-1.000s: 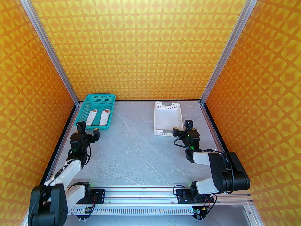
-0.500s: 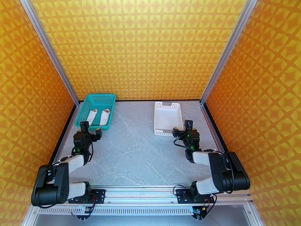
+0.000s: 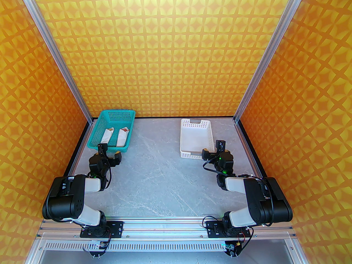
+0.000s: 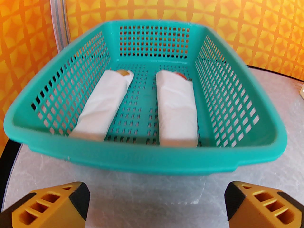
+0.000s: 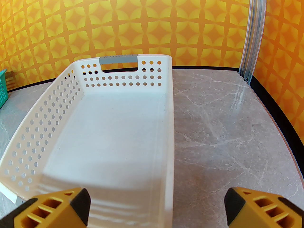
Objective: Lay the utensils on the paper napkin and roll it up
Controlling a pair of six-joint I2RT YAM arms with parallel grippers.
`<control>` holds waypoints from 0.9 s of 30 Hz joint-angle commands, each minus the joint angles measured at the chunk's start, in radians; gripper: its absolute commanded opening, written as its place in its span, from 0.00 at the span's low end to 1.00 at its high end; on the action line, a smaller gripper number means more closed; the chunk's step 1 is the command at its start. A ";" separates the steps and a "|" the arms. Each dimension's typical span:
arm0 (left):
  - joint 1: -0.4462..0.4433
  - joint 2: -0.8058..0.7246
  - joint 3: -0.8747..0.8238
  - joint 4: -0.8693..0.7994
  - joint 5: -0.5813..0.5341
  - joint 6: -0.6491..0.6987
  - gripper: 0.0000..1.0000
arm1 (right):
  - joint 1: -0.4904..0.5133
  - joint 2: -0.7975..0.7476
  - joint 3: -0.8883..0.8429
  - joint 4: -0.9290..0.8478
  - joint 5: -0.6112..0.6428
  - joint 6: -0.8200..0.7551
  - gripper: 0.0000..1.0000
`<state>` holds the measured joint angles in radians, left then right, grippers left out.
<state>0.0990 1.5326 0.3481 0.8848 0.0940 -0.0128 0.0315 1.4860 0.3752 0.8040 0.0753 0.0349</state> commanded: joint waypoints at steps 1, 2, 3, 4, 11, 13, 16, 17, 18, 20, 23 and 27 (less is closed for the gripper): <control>-0.004 0.003 0.044 -0.040 0.021 0.023 0.99 | 0.007 0.009 0.017 -0.011 0.009 -0.016 0.98; -0.005 0.003 0.042 -0.038 0.018 0.024 0.99 | 0.007 0.008 0.017 -0.011 0.009 -0.016 0.99; -0.005 0.004 0.041 -0.034 0.018 0.024 0.99 | 0.007 0.008 0.016 -0.011 0.009 -0.016 0.99; -0.005 0.003 0.043 -0.038 0.018 0.023 0.99 | 0.007 0.009 0.017 -0.011 0.009 -0.016 0.99; -0.006 0.004 0.043 -0.037 0.019 0.024 0.99 | 0.008 0.009 0.019 -0.011 0.011 -0.016 0.98; -0.007 0.004 0.044 -0.038 0.015 0.025 0.99 | 0.008 0.008 0.017 -0.010 0.011 -0.016 0.99; -0.008 0.004 0.045 -0.040 0.014 0.025 0.99 | 0.008 0.009 0.018 -0.011 0.011 -0.016 0.99; -0.008 0.004 0.044 -0.039 0.013 0.025 0.99 | 0.008 0.008 0.018 -0.010 0.011 -0.016 0.98; -0.008 0.004 0.044 -0.039 0.013 0.024 0.99 | 0.008 0.009 0.018 -0.010 0.011 -0.016 0.99; -0.008 0.004 0.045 -0.039 0.014 0.025 0.99 | 0.008 0.009 0.019 -0.011 0.011 -0.016 0.99; -0.008 0.004 0.044 -0.040 0.013 0.026 0.99 | 0.008 0.009 0.019 -0.012 0.011 -0.016 0.99; -0.008 0.004 0.045 -0.040 0.013 0.024 0.99 | 0.025 0.013 0.030 -0.033 0.034 -0.034 0.99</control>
<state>0.0971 1.5326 0.3695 0.8639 0.0967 0.0013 0.0380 1.4860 0.3782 0.7963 0.0803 0.0265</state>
